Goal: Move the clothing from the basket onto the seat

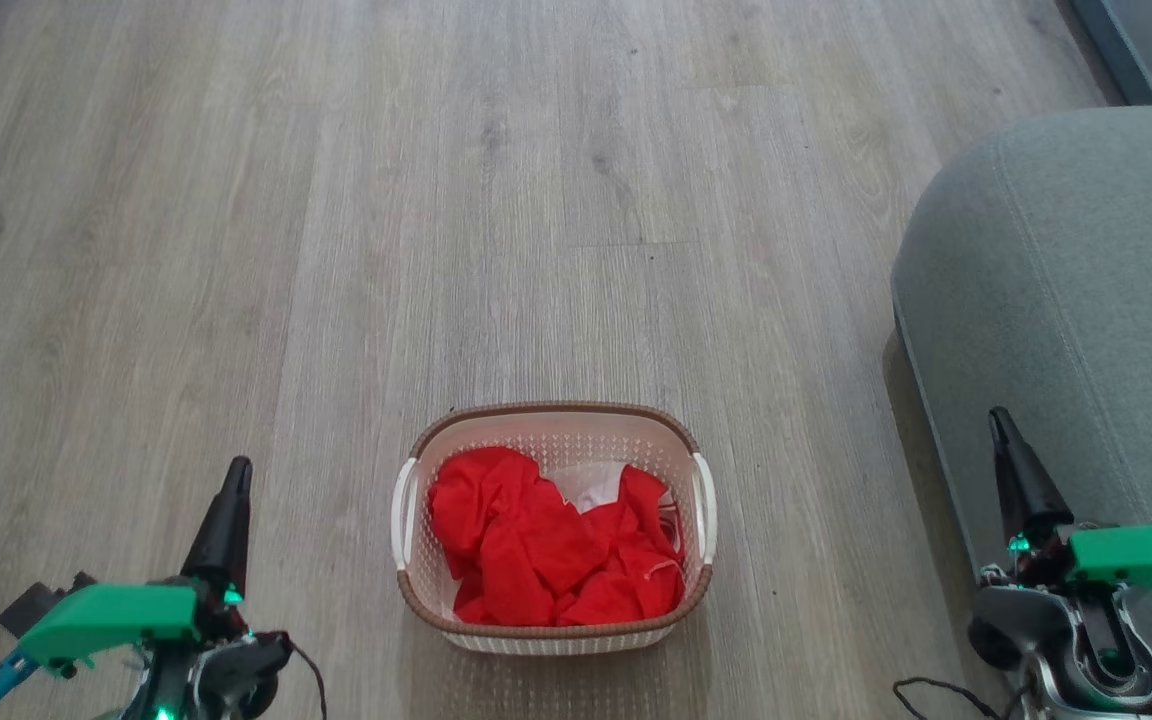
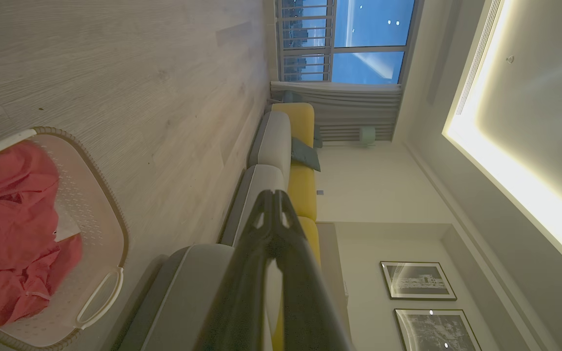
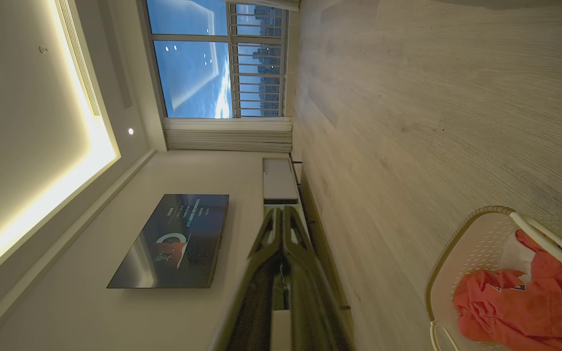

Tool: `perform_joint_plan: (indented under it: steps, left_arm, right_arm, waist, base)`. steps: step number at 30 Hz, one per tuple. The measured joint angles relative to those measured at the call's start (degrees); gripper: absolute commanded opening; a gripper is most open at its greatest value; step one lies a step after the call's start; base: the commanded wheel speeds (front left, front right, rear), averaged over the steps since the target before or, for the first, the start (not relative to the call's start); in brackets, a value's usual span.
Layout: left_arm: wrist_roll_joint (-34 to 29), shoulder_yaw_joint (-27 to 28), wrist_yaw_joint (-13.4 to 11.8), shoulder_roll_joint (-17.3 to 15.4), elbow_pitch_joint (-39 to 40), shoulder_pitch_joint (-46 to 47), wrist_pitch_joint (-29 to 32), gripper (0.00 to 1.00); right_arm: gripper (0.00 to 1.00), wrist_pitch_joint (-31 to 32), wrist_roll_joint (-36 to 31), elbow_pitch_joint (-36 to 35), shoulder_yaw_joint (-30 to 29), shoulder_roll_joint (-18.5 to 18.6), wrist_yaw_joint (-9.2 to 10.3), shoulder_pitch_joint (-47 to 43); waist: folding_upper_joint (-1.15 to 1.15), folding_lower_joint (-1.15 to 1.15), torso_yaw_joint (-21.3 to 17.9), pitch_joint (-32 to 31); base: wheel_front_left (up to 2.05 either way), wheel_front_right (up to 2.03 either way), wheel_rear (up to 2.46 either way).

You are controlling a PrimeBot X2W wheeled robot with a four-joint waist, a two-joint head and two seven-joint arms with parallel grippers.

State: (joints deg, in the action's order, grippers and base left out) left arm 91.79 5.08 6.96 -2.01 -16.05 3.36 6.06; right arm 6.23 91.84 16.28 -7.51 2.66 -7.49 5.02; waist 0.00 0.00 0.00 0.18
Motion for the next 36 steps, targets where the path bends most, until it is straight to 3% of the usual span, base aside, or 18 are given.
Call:
perform_joint_plan:
  steps: [36]
  left_arm:
    - [0.00, 0.00, 0.00, 0.00, 0.00, 0.00, 0.00, 0.00]
  right_arm:
    - [0.00, 0.00, 0.00, 0.00, 0.00, 0.00, 0.00, 0.00]
  waist:
    - [0.00, 0.00, 0.00, 0.00]
  base:
    - [0.00, 0.00, 0.00]
